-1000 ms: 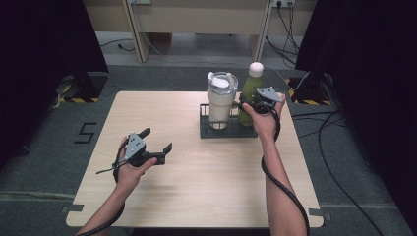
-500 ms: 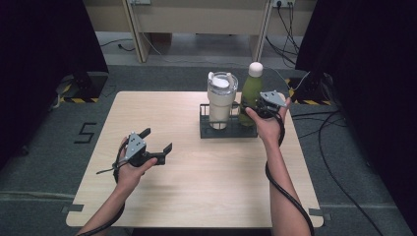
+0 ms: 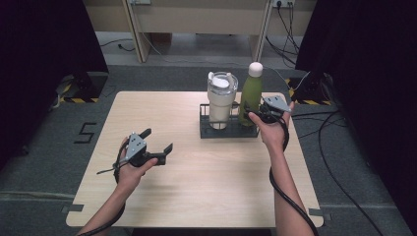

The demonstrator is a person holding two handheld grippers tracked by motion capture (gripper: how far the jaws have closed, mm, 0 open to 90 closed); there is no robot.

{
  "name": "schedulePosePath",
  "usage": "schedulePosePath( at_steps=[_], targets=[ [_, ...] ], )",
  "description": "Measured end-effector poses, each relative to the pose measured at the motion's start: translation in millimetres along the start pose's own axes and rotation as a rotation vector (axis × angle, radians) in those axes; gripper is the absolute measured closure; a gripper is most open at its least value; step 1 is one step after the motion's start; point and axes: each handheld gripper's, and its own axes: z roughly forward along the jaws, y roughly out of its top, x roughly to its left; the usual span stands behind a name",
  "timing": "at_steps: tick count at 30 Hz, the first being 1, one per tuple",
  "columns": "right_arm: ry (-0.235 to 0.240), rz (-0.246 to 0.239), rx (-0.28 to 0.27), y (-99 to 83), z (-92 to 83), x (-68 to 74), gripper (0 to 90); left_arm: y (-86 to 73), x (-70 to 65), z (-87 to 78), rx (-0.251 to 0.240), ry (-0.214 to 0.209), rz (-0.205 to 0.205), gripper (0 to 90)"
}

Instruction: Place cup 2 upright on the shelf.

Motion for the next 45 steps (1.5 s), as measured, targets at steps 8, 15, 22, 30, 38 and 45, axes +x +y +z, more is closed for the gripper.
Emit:
schedulePosePath(
  at_steps=[8,15,22,30,38,45],
  targets=[
    [0.000,0.012,0.005,-7.4,-11.5,-4.4,7.6,-0.5,-0.4,0.5,0.002,-0.001,0.000,0.0],
    [-0.003,0.014,0.016,-15.5,-21.6,-8.6,7.7,-0.2,0.0,-0.2,0.000,0.000,-0.002,0.0],
    [-0.011,0.017,0.022,-23.9,-32.2,-13.8,7.8,0.7,-0.2,-0.5,-0.003,0.001,-0.001,0.0],
    [-0.020,0.015,0.024,-30.2,-46.0,-19.4,7.9,1.0,-0.1,-0.7,-0.004,0.002,-0.001,0.0],
    [-0.030,0.019,0.035,-40.2,-59.8,-24.4,8.2,1.6,0.5,-1.3,-0.005,0.005,-0.001,0.0],
    [-0.036,0.014,0.039,-47.1,-70.5,-29.6,8.5,2.4,0.3,-1.9,-0.008,0.007,0.001,0.0]
  ],
)
